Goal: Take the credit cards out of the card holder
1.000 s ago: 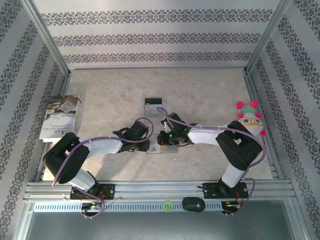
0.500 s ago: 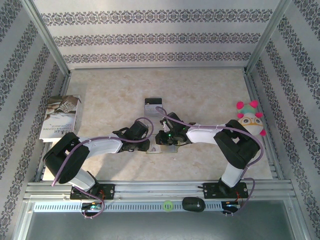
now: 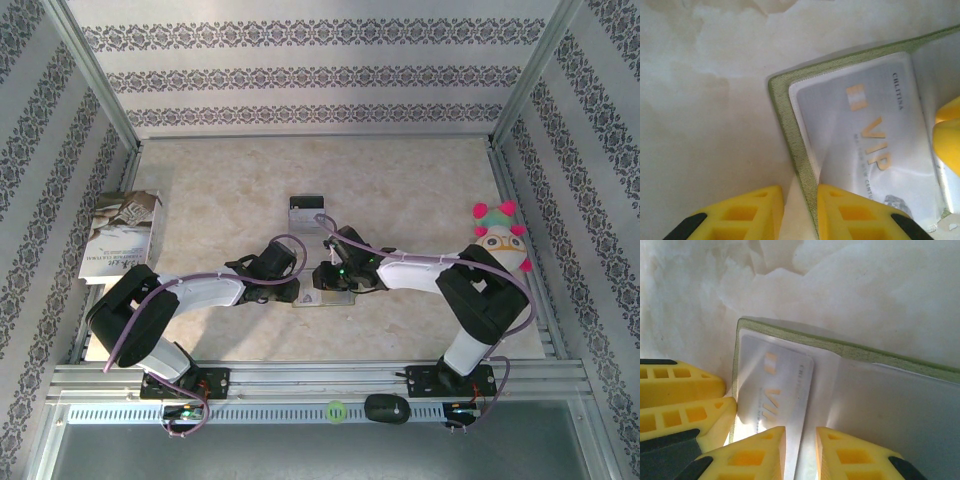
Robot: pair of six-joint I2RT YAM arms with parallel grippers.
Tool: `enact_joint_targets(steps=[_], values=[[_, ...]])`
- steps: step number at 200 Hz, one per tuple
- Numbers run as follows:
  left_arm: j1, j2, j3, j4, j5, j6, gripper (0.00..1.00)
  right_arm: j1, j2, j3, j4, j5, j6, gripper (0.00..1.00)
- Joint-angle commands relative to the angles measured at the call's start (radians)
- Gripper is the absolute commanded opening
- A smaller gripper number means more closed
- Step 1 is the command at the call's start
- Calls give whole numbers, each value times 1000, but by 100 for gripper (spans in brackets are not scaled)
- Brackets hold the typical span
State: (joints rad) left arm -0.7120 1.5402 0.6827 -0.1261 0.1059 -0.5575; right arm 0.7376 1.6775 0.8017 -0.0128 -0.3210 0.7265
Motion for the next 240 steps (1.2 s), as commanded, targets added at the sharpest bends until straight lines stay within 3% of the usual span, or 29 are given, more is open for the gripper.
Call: enact_joint_targets(steps=[1,47,126,177,240], values=[[8,53,-41,30,42,-12,26,5,-24,-13,-16,27,-7,21],[8,53,-40,31,43,-12,25,14,25,12,-25,8,-12,14],[11,80,-31,33,58,-7,23,28,85,49,-8,-40,-6,22],[10,101,-25,36,73,-5,20,8,77,4,66,-79,32,20],[11,88,-41,43,66,-12,19,1,17,-33,43,-22,28,22]])
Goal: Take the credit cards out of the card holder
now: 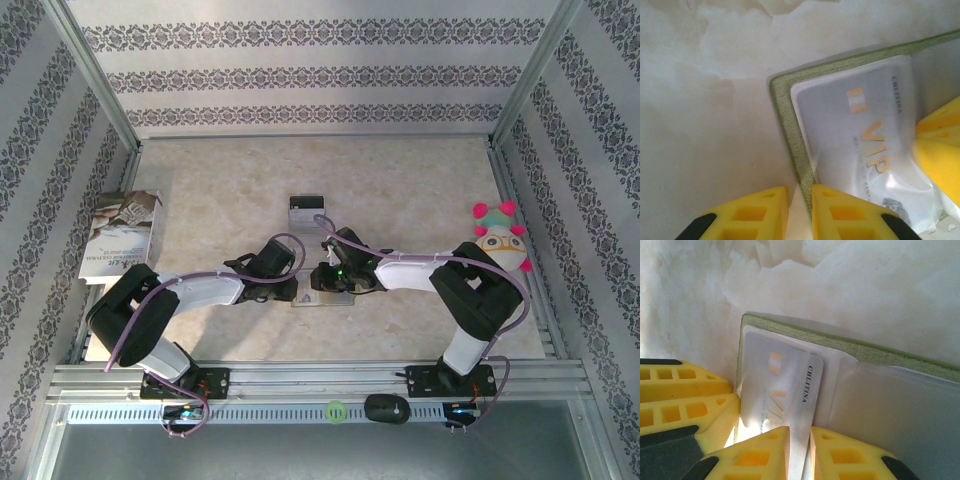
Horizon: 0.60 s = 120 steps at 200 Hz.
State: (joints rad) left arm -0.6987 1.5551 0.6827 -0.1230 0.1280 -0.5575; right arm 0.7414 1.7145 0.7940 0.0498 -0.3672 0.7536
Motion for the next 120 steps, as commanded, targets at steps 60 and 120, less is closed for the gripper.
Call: enact_joint_targets(steps=[60,120], values=[[-1,52,-49,40,39,-15,20,11,-71,-16,-66,79,-66,24],[1,56,-50,49,40,-15,20,94,-147,38,-223,337,-320,31]])
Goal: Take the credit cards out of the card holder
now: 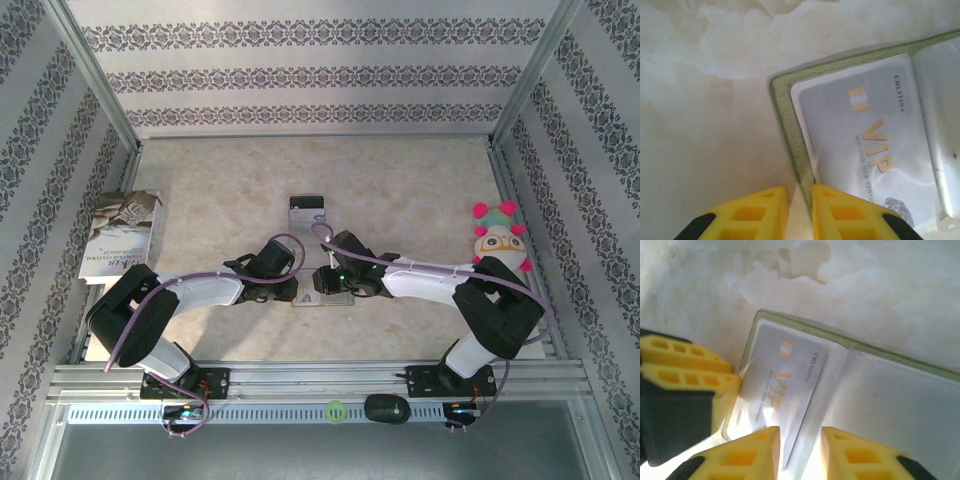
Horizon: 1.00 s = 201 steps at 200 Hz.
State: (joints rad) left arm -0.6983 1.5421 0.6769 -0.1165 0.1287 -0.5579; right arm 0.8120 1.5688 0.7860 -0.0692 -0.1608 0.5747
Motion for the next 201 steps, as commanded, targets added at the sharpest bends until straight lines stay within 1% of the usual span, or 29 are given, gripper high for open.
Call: enact_joint_targets(steps=[1,13,54,131,201], values=[[1,69,-44,43,39,-14,20,24,1,49,-108,131,-143,31],[0,67,-42,42,40,-14,20,34,25,66,-135,134,-162,32],[0,69,-42,43,43,-14,20,49,71,78,-125,147,-146,35],[2,67,-46,44,42,-15,21,49,131,114,-115,130,-132,36],[3,70,-47,46,44,-14,21,73,165,146,-115,119,-130,37]])
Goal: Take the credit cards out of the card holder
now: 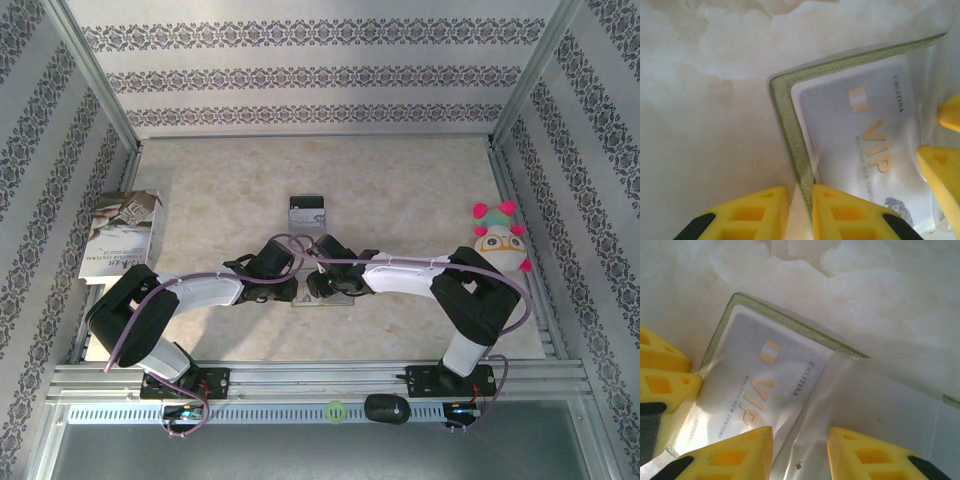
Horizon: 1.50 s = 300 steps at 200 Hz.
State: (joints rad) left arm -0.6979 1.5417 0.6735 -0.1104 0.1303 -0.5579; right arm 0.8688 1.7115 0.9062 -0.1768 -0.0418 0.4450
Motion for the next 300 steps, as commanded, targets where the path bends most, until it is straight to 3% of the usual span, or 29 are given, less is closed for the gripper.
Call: enact_joint_targets(steps=[1,54,100,234,247,262,300], values=[[3,70,-43,40,44,-14,21,16,23,26,-7,0,-1,37],[5,68,-46,40,43,-14,21,15,66,28,-70,69,8,37],[17,57,-64,43,40,-23,28,16,73,-13,-95,133,20,37],[32,56,-75,35,48,-18,27,-53,-180,-105,-167,238,68,40],[35,27,-76,23,41,-17,28,-64,-233,-113,-143,197,60,40],[38,-18,-76,6,30,-18,29,-84,-276,-121,-81,67,56,38],[39,-137,-42,-67,-1,0,31,-94,-269,-76,-22,-119,85,35]])
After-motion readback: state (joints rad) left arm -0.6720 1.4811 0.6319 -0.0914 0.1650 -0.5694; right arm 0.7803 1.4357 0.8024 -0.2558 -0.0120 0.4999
